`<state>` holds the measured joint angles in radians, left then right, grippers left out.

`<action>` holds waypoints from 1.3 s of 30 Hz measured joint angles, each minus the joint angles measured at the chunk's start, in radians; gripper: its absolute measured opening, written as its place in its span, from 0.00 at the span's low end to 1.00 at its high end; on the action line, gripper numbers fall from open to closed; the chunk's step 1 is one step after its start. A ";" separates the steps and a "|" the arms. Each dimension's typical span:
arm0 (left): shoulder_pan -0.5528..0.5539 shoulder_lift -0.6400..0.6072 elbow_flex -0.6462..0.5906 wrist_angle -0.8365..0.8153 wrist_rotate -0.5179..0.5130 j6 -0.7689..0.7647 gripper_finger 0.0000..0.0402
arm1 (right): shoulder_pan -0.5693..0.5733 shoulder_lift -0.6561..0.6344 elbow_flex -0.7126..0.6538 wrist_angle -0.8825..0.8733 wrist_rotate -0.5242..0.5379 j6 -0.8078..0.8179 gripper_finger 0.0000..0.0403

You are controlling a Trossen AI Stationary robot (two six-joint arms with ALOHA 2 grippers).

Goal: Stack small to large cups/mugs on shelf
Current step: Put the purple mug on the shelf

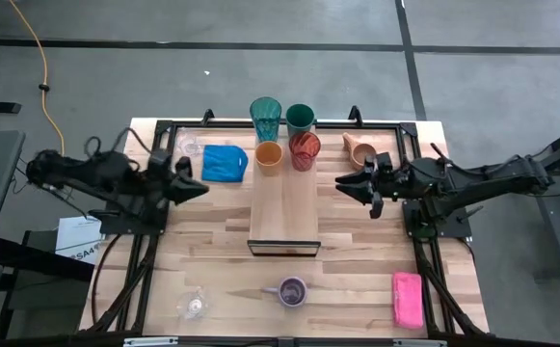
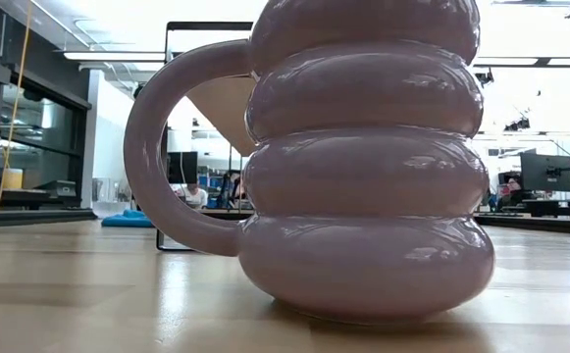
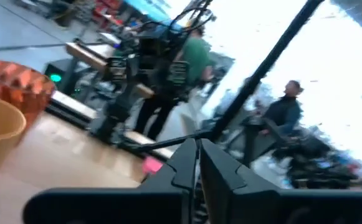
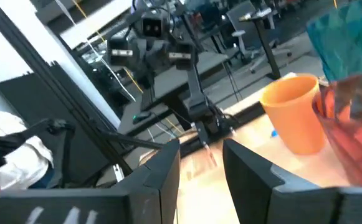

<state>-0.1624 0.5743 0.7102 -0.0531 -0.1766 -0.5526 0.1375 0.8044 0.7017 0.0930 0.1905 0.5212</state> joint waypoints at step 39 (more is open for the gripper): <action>0.005 -0.075 -0.039 -0.005 0.034 -0.084 0.05 | 0.413 1.138 1.082 -1.088 -0.079 1.083 0.53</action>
<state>-0.1574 0.4995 0.6708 -0.0582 -0.1424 -0.6362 0.5503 1.9424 1.7836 -0.9955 0.1120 1.6044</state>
